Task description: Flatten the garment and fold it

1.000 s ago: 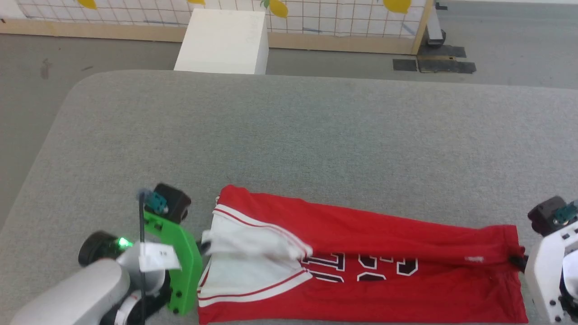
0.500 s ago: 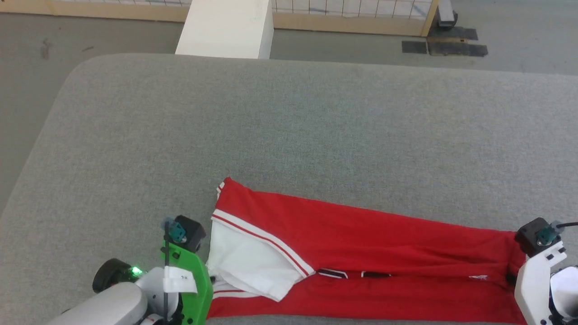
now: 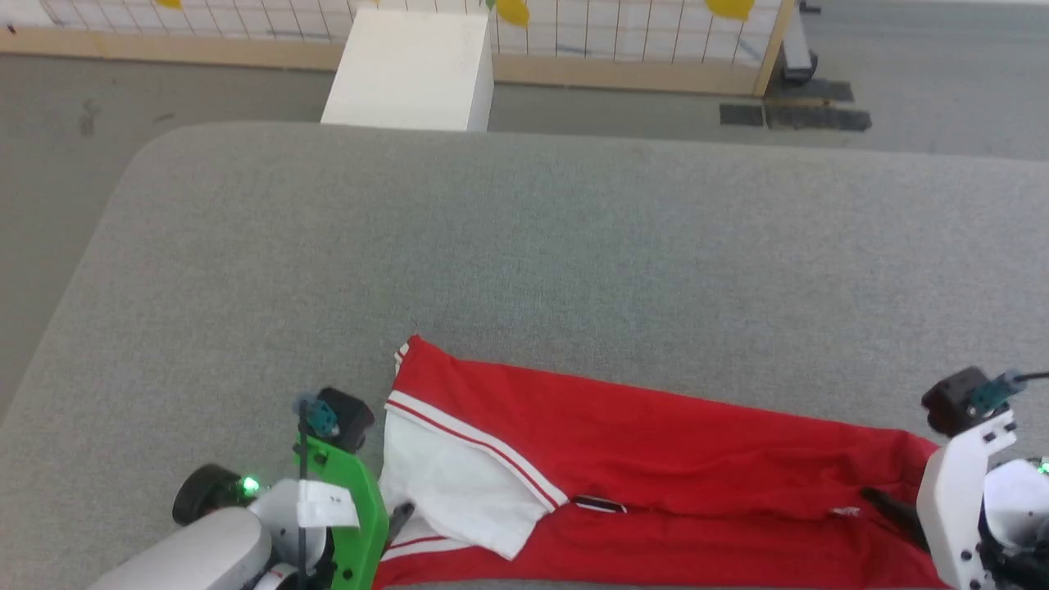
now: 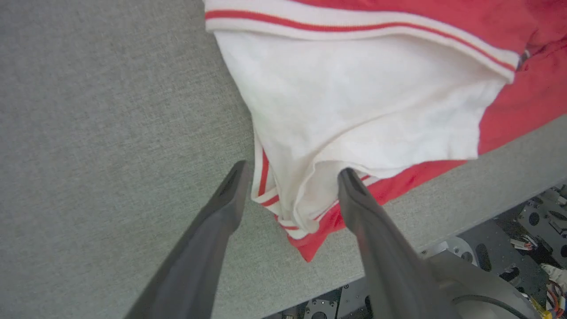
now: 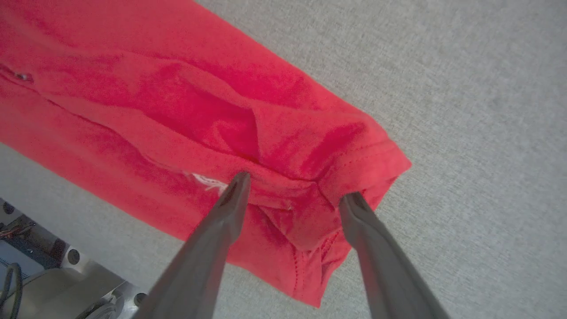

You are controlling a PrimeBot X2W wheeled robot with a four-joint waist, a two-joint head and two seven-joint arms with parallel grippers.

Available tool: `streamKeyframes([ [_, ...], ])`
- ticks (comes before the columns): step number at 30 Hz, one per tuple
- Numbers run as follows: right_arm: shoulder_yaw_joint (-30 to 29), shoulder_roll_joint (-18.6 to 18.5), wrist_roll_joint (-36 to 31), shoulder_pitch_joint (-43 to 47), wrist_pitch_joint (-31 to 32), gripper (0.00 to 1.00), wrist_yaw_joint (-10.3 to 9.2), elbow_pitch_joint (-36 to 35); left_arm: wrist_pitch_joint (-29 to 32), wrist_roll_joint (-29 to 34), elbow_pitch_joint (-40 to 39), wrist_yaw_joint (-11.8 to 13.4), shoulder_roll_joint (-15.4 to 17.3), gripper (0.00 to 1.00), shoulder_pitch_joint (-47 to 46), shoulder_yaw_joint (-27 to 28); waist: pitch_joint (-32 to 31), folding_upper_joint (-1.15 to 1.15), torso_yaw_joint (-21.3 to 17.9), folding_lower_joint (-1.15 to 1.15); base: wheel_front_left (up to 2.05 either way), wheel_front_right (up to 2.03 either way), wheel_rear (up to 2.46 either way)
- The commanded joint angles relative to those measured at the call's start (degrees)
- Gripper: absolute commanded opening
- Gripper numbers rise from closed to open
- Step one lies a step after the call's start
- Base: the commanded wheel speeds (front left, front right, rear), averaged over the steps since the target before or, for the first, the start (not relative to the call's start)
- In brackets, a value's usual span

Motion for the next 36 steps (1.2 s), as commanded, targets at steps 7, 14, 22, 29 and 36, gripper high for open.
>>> streamKeyframes([
  [7,-7.91,2.89,2.70,0.23,2.77,1.00,-0.06,-3.18,-6.06,-0.64,-3.39,3.21,-0.12,1.00,-0.97,5.04,-3.96,0.00,-0.13,0.00,0.00,0.00,0.00],
  [14,-17.01,11.13,-2.84,3.13,4.00,1.00,-0.06,-3.73,-21.49,0.92,-1.33,9.75,-3.22,1.00,1.18,12.75,-3.88,0.00,-0.15,0.00,0.00,0.00,0.00],
  [22,-24.13,20.63,-11.89,6.48,4.84,1.00,-0.06,-4.00,-38.96,6.50,2.06,13.20,-5.73,1.00,4.71,16.80,-2.43,0.00,-0.51,0.00,0.00,0.00,0.00],
  [29,-30.50,26.80,-21.38,6.45,4.59,1.00,-0.06,-1.47,-42.59,18.81,1.38,13.28,-5.31,1.00,6.41,14.92,-0.36,0.00,-0.51,0.00,0.00,0.00,0.00],
  [36,-32.98,30.83,-24.74,4.79,4.38,1.00,-0.06,2.33,-42.70,27.46,-1.01,13.79,-6.58,1.00,10.02,17.58,1.56,0.00,0.49,0.00,0.00,0.00,0.00],
])
